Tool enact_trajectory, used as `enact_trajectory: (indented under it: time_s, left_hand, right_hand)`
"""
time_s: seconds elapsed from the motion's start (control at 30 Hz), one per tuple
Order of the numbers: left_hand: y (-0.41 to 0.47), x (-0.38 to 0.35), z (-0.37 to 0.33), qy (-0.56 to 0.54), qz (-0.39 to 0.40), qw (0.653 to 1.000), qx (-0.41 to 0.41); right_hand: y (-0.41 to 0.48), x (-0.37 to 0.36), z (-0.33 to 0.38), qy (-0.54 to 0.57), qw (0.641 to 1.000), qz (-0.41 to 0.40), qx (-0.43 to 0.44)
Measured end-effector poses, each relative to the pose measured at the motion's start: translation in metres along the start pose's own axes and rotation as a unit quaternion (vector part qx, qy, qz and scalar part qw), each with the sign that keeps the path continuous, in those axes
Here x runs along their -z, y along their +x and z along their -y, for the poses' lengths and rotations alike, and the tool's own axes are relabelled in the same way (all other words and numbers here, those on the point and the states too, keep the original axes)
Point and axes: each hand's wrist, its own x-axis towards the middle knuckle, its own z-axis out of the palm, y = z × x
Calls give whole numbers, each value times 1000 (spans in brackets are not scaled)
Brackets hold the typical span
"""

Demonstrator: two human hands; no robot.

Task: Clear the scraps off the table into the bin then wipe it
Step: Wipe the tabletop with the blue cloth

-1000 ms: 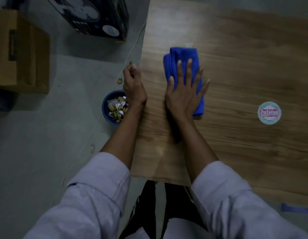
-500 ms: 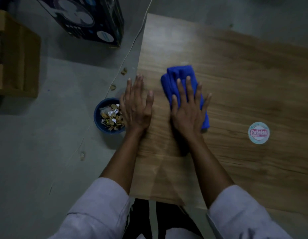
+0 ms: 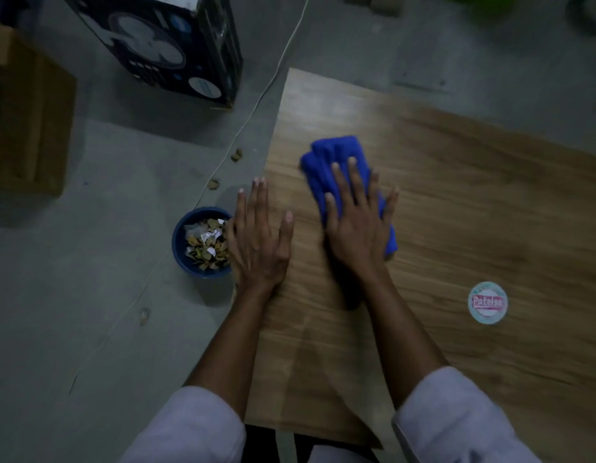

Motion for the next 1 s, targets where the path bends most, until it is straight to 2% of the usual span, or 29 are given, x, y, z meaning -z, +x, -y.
enact_trajectory:
  time_s: [0.13,0.2,0.27,0.33,0.4,0.47,0.57,0.67,0.83,0.9,1.0]
  left_hand:
    - [1,-2,-1,32,11,999,-17]
    - [1,-3,-1,40,5,999,-28]
    - [2,-4,4,52,4,998,-35]
    - [2,-3,8,72,11,997,-28]
    - [1,-3,6,84,15,996,-23]
    - [-1,-3,2,82,24,996,-21]
    - [0,-1,-1,60,39,997,-11]
    - [2,-2,-2,47,36,998,-7]
    - [2,-5,-2,25,27,999,5]
    - [1,-3,-1,23,26,999,2]
    - [3,0,1,14,29,999,-4]
  right_hand:
    - [59,5,7,29,994,-5,-102]
    - [85,3,33,43,992,-11,-114]
    - [97,0,59,45,996,-5,-81]
    - [88,-2,76,54,998,9,-13]
    - [61,-2,78,76,994,36,73]
    - [32,1,61,101,986,63,115]
    - [15,7,14,78,994,54,48]
    - [40,14,-16,55,998,27,-28]
    - [115,13,21,55,990,-7,-127]
    - [135,11,50,61,994,-5,-95]
    - [132,9,88,72,997,14,28]
